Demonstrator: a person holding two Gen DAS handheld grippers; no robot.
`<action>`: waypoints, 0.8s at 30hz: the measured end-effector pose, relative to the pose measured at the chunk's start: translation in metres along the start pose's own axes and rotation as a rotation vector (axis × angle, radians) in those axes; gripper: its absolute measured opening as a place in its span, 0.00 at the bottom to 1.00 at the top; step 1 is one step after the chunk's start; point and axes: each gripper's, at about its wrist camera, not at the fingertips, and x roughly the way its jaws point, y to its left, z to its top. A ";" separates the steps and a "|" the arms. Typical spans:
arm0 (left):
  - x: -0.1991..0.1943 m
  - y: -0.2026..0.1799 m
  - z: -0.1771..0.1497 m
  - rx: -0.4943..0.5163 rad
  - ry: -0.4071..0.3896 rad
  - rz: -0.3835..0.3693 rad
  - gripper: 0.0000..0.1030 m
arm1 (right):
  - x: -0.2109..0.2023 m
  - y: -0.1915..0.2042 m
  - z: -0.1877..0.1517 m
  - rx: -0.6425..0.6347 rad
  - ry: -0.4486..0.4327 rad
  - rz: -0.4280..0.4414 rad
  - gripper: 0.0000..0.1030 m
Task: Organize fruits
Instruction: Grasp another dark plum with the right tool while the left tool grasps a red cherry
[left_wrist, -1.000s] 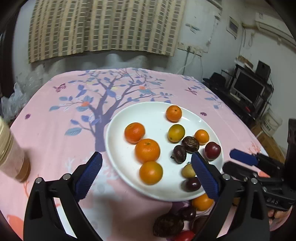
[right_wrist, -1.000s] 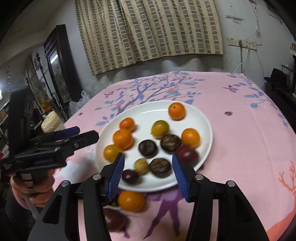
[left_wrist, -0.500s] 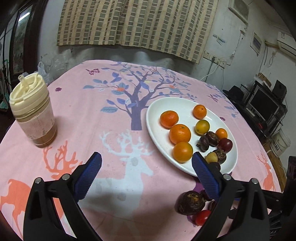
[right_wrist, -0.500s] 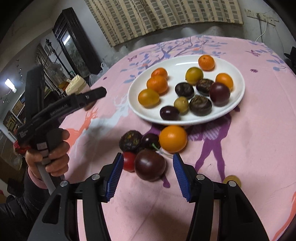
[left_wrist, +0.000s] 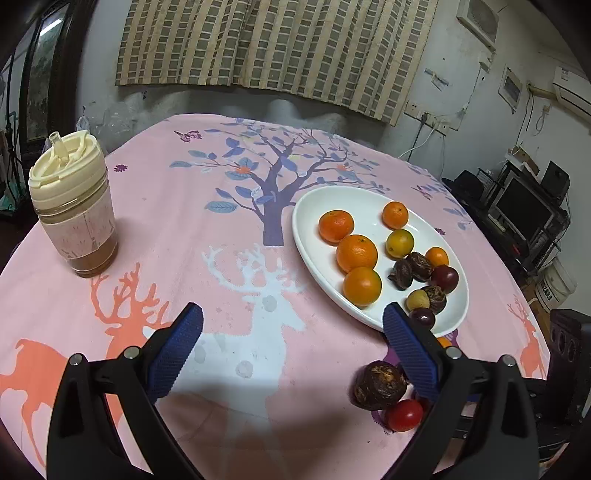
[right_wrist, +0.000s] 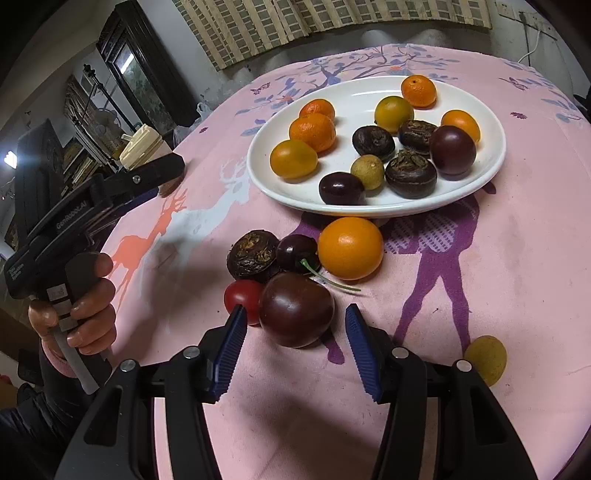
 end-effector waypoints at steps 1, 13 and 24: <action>-0.001 0.000 -0.001 0.000 -0.001 0.000 0.93 | 0.001 0.000 0.001 -0.004 -0.002 -0.002 0.51; -0.009 0.001 -0.011 0.004 0.014 -0.030 0.93 | -0.008 0.002 0.005 -0.012 -0.063 0.033 0.39; -0.006 -0.057 -0.070 0.210 0.256 -0.256 0.45 | -0.047 -0.025 0.010 0.099 -0.228 0.059 0.39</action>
